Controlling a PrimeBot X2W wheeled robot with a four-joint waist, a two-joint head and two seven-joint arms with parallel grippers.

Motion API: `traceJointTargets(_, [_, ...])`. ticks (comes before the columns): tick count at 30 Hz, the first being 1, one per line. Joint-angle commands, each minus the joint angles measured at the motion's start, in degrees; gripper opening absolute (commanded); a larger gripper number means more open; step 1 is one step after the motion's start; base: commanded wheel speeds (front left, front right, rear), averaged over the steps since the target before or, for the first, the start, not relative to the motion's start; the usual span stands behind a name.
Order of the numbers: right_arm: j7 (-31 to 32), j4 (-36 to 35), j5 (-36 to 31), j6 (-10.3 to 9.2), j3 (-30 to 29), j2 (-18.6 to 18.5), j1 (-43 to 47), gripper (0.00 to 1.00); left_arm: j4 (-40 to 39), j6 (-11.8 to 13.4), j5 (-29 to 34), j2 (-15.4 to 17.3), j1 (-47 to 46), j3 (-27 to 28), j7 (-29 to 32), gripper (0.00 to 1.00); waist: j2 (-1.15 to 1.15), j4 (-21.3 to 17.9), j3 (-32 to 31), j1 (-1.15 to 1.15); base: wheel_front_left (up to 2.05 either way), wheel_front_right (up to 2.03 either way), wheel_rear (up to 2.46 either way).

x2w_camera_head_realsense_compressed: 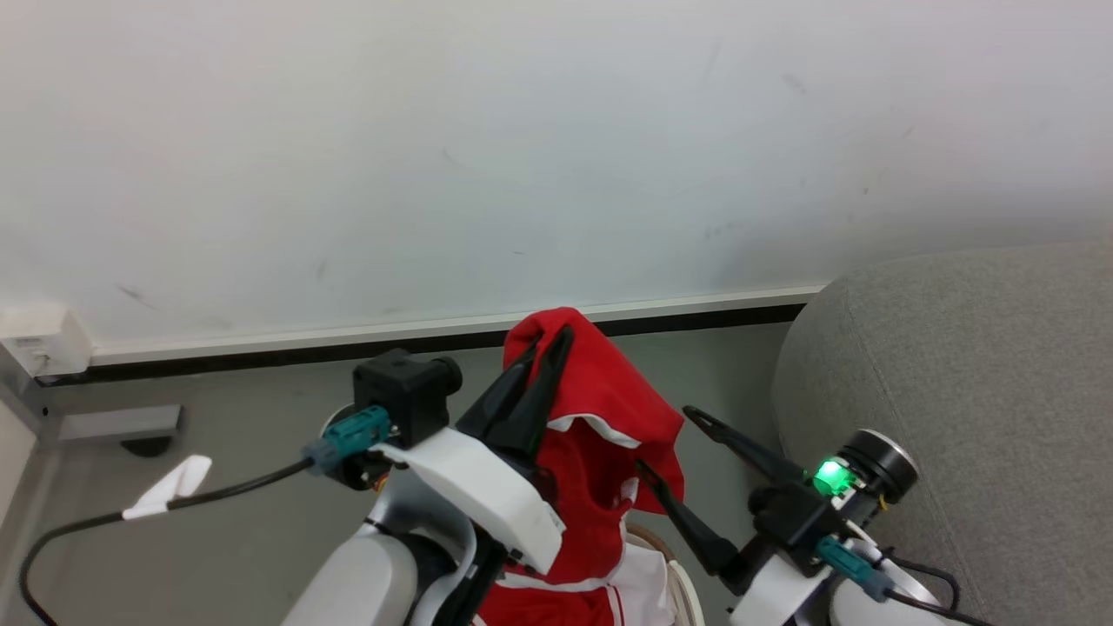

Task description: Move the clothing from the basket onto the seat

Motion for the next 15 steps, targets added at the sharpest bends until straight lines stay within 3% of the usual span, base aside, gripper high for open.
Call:
traceJointTargets(1, [0.32, 2.05, 0.81, -0.14, 2.18, 0.83, -2.40, 1.00, 0.27, -0.36, 0.01, -0.32, -0.74, -0.38, -0.13, 0.00, 0.00, 0.45, -0.09, -0.01, 0.00, 0.00, 0.00])
traceJointTargets(9, [0.98, 15.88, 5.43, -0.14, 9.58, 6.06, -11.34, 1.00, 1.11, -1.22, -0.43, -1.63, -1.84, -3.55, 0.30, 0.00, 0.00, 1.99, -0.55, -0.01, 0.00, 0.00, 0.00])
traceJointTargets(10, [0.81, 17.45, 6.50, -0.14, 9.87, 6.57, -12.11, 0.02, 1.25, -1.27, -0.52, -1.84, -1.94, -3.78, 0.26, 0.00, 0.00, 2.23, -0.66, -0.01, 0.00, 0.00, 0.00])
traceJointTargets(13, [0.68, 20.95, 9.26, -0.14, 10.68, 7.84, -13.93, 0.00, 1.92, -0.91, -0.42, -2.01, -2.10, -4.18, -0.03, 0.00, 0.00, 2.79, -0.86, -0.01, 0.00, 0.00, 0.00])
traceJointTargets(15, [-0.08, 22.37, 10.05, -0.14, 10.50, 8.35, -14.63, 0.00, 2.31, -0.75, -0.23, -2.10, -2.13, -4.41, -0.32, 0.45, 0.00, 2.98, -0.90, -0.01, 0.00, 0.00, 0.00])
